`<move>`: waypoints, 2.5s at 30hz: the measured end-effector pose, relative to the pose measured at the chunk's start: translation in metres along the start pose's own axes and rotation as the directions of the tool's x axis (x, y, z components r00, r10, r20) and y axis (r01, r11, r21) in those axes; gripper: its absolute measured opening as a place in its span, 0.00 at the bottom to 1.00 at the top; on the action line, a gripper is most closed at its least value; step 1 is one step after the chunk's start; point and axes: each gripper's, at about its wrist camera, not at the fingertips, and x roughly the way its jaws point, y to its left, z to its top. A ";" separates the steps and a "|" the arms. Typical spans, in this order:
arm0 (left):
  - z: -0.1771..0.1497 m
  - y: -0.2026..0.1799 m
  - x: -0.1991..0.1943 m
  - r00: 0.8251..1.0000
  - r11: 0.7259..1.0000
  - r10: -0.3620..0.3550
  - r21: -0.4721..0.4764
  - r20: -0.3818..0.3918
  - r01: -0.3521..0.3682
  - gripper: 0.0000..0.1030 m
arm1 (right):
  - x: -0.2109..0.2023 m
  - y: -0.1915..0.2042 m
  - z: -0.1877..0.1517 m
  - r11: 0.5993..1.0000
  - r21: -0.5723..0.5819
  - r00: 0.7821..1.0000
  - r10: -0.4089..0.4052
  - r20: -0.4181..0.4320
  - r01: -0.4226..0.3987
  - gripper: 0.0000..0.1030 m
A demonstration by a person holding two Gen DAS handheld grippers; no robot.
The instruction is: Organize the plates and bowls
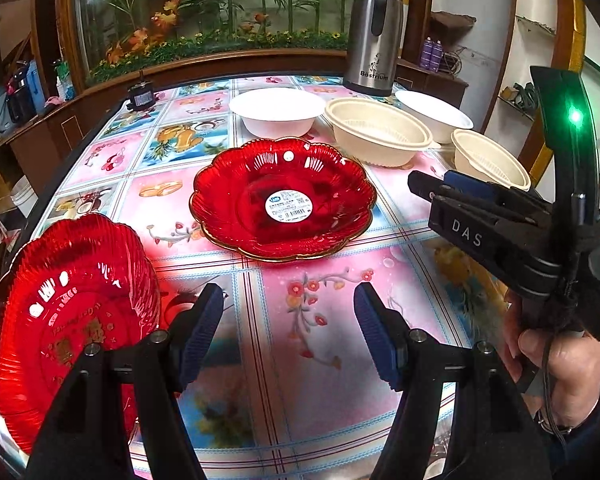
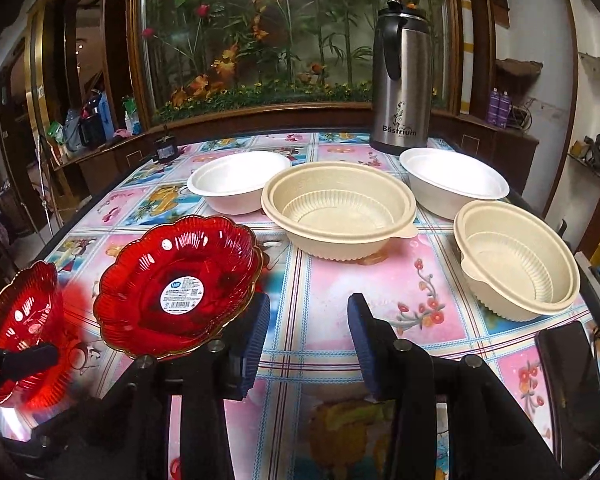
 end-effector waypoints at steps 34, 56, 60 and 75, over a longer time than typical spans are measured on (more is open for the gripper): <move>0.054 0.046 -0.008 0.999 0.999 0.004 -0.049 -0.048 -0.007 0.65 | -0.008 -0.008 0.051 0.982 0.072 0.984 0.174 -0.031 -0.172 0.45; 0.093 0.095 0.095 0.963 0.979 -0.023 -0.203 -0.268 -0.033 0.58 | 0.057 -0.040 0.020 0.844 0.378 0.884 0.453 -0.118 -0.382 0.21; 0.092 0.097 0.101 0.959 0.973 -0.063 -0.231 -0.277 -0.003 0.52 | 0.065 -0.041 0.016 0.819 0.420 0.867 0.482 -0.131 -0.392 0.21; 0.084 0.073 0.109 0.950 0.973 -0.119 -0.225 -0.289 0.054 0.31 | 0.076 -0.029 0.012 0.836 0.395 0.867 0.471 -0.163 -0.380 0.09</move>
